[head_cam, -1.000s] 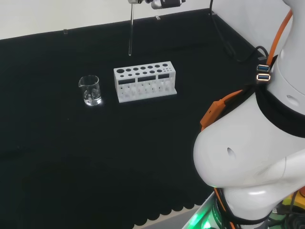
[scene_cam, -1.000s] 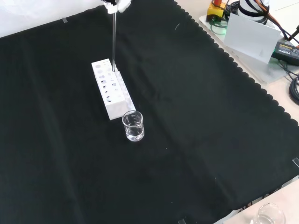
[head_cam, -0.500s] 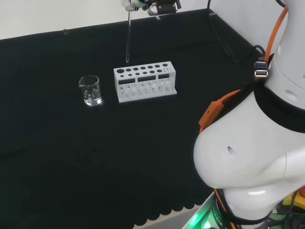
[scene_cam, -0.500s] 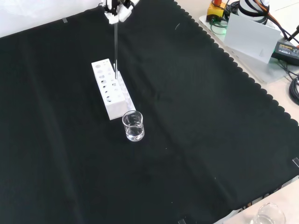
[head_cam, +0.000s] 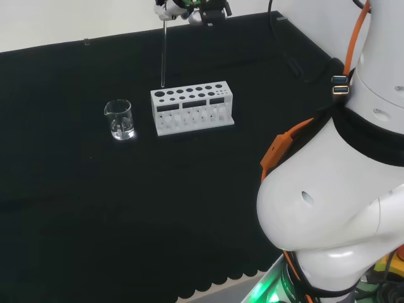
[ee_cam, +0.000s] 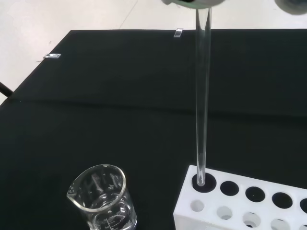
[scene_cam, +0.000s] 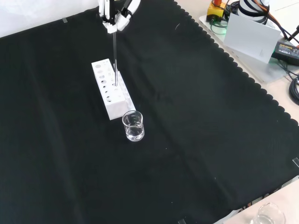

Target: Put the glass rod back on the white test tube rack.

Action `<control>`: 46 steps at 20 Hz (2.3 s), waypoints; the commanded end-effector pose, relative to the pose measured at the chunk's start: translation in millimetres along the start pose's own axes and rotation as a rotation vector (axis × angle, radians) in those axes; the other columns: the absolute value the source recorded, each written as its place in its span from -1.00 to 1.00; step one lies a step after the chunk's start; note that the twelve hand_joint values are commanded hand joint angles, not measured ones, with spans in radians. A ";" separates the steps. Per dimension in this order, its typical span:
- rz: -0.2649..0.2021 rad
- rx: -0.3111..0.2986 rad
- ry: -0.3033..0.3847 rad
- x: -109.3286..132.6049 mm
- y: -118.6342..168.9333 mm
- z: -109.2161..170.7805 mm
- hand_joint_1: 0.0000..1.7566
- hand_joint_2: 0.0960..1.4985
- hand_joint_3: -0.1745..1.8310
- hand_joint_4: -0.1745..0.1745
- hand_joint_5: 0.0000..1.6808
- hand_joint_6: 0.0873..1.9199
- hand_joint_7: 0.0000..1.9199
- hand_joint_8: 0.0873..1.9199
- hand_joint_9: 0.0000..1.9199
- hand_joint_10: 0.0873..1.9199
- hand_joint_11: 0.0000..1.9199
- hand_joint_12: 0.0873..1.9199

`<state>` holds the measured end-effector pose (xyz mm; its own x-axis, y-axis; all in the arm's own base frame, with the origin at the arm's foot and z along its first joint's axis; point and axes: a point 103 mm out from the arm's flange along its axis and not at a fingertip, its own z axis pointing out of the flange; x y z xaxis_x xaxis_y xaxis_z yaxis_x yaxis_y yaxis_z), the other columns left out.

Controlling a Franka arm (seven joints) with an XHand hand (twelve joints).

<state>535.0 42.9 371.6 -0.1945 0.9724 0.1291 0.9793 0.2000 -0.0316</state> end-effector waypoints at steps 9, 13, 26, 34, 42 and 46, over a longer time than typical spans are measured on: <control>-0.003 0.018 0.003 0.3 6.6 14.3 0.51 0.39 -1.00 -1.00 0.65 -1.00 0.37 -0.29 0.74 -0.58 0.62 -0.44; 0.003 0.028 -0.004 0.5 8.7 18.6 0.51 0.39 -1.00 -1.00 0.65 -1.00 0.37 -0.29 0.74 -0.58 0.62 -0.44; 0.000 0.026 0.001 1.1 14.3 19.6 0.51 0.39 -1.00 -1.00 0.65 -1.00 0.37 -0.29 0.74 -0.58 0.62 -0.44; -0.008 0.031 -0.006 9.2 15.3 18.2 0.51 0.39 -1.00 -1.00 0.65 -1.00 0.37 -0.29 0.74 -0.59 0.62 -0.44; -0.017 0.028 -0.003 11.0 15.9 17.8 0.51 0.39 -1.00 -1.00 0.65 -1.00 0.37 -0.29 0.74 -0.59 0.62 -0.44; -0.017 0.036 -0.012 10.1 12.5 19.2 0.51 0.39 -1.00 -1.00 0.65 -1.00 0.37 -0.29 0.74 -0.59 0.62 -0.44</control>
<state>546.9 58.5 354.6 -0.2112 0.9695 0.1244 0.9737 0.2198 -0.0599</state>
